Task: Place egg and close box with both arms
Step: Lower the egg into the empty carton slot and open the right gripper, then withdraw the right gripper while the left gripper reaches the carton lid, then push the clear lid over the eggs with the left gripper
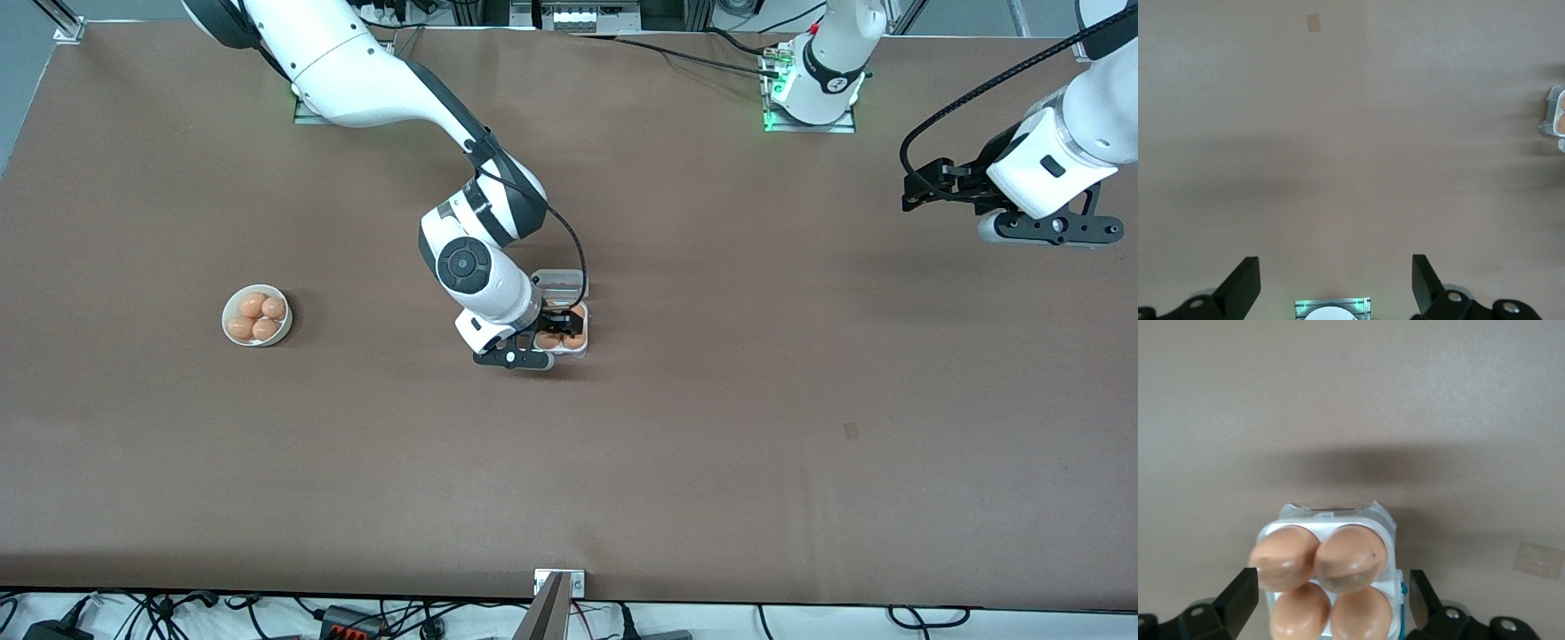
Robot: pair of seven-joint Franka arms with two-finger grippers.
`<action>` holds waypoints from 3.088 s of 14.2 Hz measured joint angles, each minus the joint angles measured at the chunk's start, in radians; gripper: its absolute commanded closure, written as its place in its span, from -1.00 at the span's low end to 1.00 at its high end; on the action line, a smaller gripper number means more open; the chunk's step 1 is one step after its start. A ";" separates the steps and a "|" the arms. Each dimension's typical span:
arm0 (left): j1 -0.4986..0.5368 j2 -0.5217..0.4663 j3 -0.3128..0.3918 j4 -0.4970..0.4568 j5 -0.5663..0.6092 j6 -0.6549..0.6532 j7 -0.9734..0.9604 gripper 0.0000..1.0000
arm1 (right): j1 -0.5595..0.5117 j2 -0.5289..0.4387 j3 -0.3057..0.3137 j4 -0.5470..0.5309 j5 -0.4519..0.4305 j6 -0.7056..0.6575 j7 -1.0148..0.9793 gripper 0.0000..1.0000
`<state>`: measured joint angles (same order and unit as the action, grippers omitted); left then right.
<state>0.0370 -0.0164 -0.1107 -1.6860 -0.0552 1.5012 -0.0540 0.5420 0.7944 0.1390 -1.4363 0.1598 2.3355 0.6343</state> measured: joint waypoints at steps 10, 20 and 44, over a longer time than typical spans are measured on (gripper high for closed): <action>-0.016 0.006 -0.076 0.001 -0.001 -0.113 0.001 -0.72 | -0.015 -0.286 -0.196 0.052 -0.096 -0.366 -0.035 -1.00; -0.036 0.102 -0.129 -0.004 -0.031 -0.103 -0.002 0.98 | -0.171 -0.418 -0.394 0.051 -0.106 -0.589 -0.414 -1.00; -0.547 0.569 -0.229 -0.129 0.074 0.914 -0.745 0.97 | -0.565 -0.787 -0.178 -0.289 -0.177 -0.608 -0.622 -1.00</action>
<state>-0.5100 0.5521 -0.3394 -1.8149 0.0187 2.4153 -0.7991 -0.0235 0.0076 -0.0387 -1.7254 -0.0175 1.7279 0.0123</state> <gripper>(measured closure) 0.982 0.000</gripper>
